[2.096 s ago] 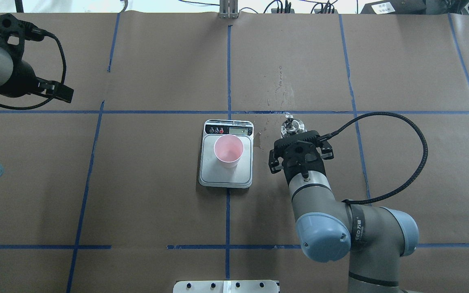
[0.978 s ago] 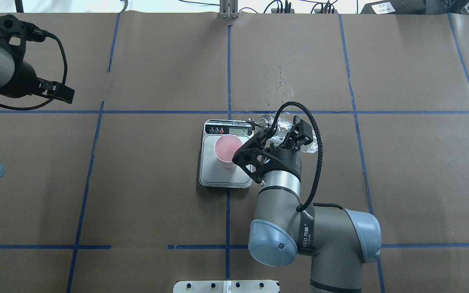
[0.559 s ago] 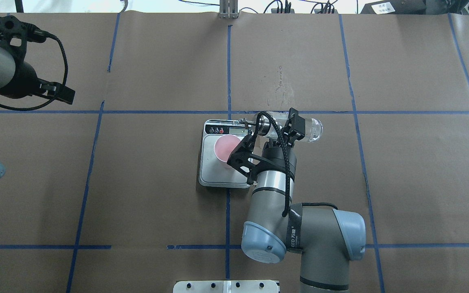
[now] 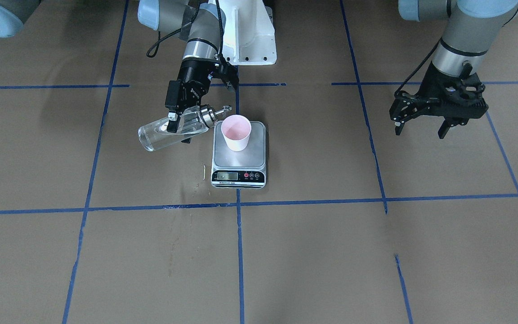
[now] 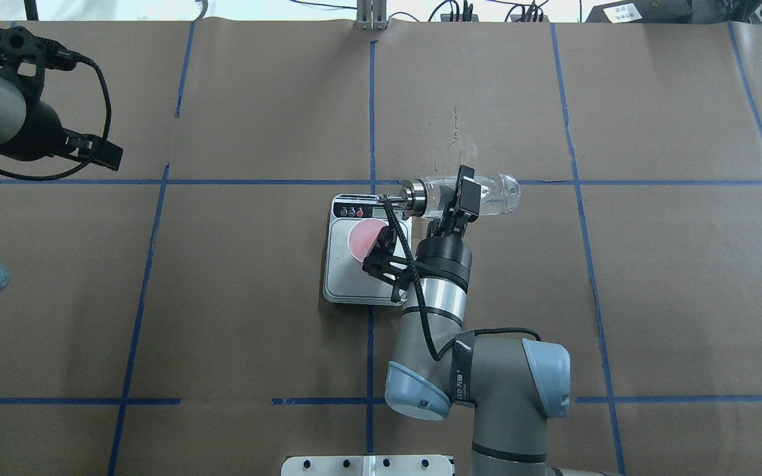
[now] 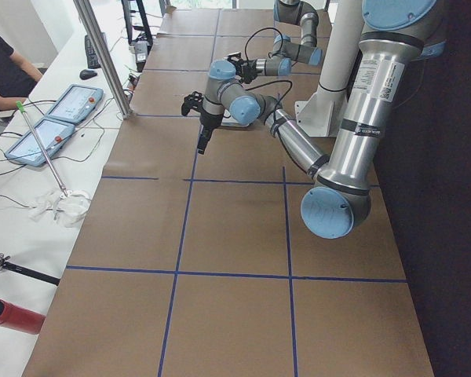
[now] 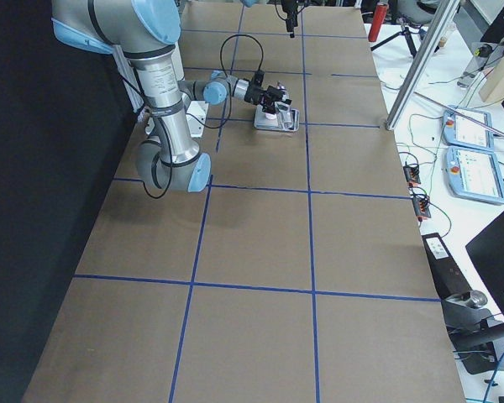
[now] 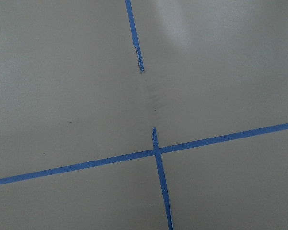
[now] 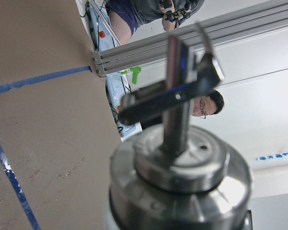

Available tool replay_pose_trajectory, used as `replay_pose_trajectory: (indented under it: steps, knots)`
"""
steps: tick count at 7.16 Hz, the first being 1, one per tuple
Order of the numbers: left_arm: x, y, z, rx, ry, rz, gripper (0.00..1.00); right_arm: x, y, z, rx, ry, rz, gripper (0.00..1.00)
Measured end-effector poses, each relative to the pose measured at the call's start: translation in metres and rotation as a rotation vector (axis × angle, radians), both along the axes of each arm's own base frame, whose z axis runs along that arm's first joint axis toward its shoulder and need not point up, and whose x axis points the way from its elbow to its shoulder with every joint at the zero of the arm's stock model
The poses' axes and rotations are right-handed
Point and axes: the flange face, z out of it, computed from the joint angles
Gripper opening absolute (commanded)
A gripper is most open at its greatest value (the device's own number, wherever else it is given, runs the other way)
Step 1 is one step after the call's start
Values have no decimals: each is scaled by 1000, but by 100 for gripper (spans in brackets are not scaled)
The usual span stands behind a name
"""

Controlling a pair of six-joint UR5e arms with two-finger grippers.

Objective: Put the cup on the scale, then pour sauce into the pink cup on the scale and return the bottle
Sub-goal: 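Tilt the glass bottle spout down into the pink cup with the right gripper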

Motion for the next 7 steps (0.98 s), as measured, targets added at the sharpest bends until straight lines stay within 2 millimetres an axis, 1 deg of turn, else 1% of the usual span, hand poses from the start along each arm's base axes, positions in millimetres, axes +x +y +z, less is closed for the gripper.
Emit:
replay_pose_trajectory:
  steps: [2,5,7]
  knots:
    - [0,0,0,-1,0,0,100,-7,-3,7,30,71,7,0]
    - [0,0,0,-2,2,0,100,-8,-4,8,57,153,6,0]
    - [0,0,-1,-3,3,0,100,-11,-6,13,77,219,8,0]
